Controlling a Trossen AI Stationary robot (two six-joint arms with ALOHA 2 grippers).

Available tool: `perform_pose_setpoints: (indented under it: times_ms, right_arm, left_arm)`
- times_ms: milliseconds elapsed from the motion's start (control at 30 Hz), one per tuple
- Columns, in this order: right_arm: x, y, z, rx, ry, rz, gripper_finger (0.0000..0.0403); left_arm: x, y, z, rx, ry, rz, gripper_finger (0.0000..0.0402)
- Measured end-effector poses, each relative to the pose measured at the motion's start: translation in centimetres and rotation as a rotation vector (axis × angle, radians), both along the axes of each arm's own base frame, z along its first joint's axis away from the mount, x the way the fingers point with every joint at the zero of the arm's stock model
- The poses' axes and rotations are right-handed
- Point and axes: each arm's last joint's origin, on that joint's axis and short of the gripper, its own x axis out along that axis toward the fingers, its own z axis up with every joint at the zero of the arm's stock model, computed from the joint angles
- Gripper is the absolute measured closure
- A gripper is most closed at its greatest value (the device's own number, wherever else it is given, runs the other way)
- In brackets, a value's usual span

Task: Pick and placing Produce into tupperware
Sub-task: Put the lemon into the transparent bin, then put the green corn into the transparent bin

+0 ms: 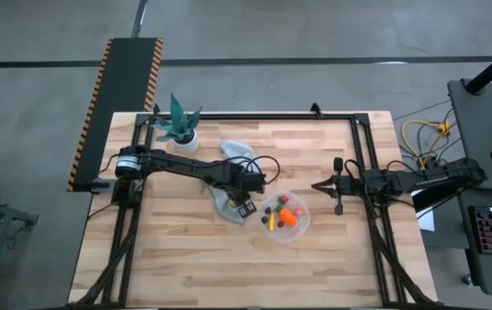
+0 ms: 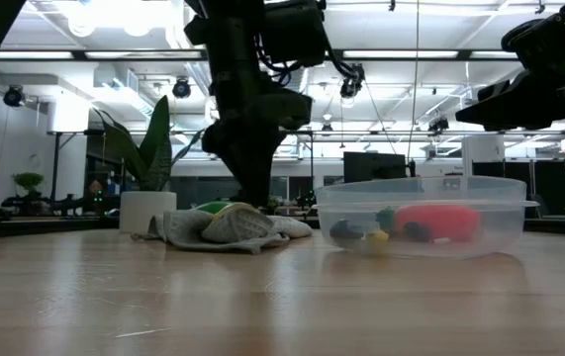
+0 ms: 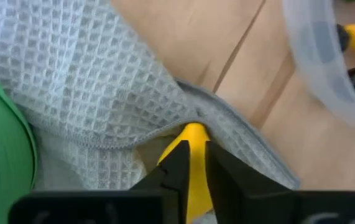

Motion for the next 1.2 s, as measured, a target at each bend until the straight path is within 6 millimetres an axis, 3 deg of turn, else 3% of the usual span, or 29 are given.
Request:
perform_pose_setpoints:
  times_ms: [167,300,533,700,867,1200]
  right_arm:
    - [0.0,0.0,0.0,0.0,0.0,0.0,0.0394]
    - [0.0,0.0,0.0,0.003,-0.001,-0.001,0.0394]
    - [0.0,0.0,0.0,0.007,0.0,-0.001,0.0394]
    - [0.0,0.0,-0.1,0.006,0.009,-0.001,0.0394]
    - [0.0,0.0,-0.1,0.009,0.014,-0.001,0.0394]
    - [0.0,0.0,-0.1,0.009,0.016,-0.001,0.0394]
  left_arm:
    - [0.4,-0.2,1.0,0.033,-0.028,-0.043,0.0392]
    - [0.3,-0.3,3.1,0.108,-0.028,-0.082,0.0394]
    - [-1.7,0.0,8.5,0.505,-0.032,-0.077,0.0394]
    - [-2.6,0.9,10.5,0.47,-0.116,-0.139,0.0383]
    - [-3.3,1.9,12.4,0.45,-0.196,-0.077,0.0315]
    - [-4.0,4.1,11.6,0.401,-0.135,-0.039,0.0112]
